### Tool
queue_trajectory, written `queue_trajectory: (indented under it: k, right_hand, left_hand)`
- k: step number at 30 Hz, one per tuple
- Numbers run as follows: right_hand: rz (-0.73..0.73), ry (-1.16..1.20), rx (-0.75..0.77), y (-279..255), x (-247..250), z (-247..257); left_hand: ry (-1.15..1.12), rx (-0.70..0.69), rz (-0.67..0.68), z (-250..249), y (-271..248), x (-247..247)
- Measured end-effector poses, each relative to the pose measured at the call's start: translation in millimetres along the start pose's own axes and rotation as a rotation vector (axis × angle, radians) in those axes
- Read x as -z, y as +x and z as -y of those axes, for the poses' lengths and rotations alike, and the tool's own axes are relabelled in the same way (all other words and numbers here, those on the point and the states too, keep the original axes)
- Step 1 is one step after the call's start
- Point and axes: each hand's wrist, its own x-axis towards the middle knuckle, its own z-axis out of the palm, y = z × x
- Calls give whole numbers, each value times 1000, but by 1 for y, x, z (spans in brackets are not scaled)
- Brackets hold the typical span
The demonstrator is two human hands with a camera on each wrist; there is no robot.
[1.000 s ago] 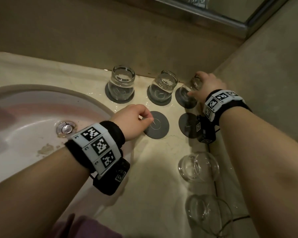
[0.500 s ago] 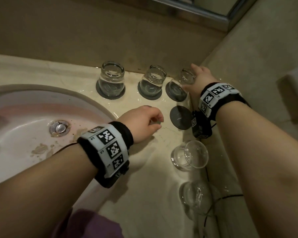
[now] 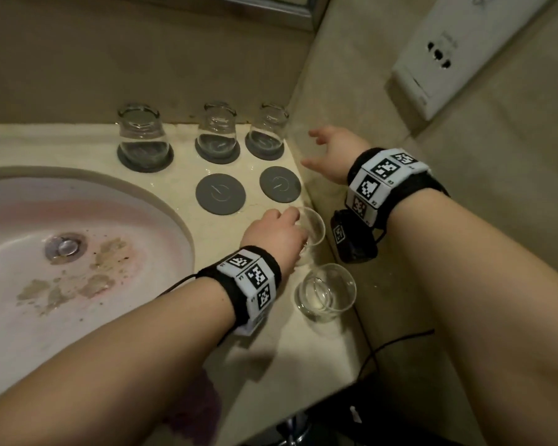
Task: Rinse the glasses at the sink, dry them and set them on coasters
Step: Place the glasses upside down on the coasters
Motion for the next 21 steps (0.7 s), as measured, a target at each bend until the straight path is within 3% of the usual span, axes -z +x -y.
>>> queue_trajectory:
  k: [4,9,15,21]
  right_hand:
    - [27,6,-17,-16,1,-10]
    - [55,61,14,-25,-2,-8]
    - [131,221,187,-38,4,24]
    - [283,584,244,-39,4,57]
  left_hand:
    - [-4,33,55,6,8,4]
    - [-588,289,-56,31,-5,23]
    - [-1484,473,-267,61,-35,54]
    - [-1819,495,-369,92,-58,75]
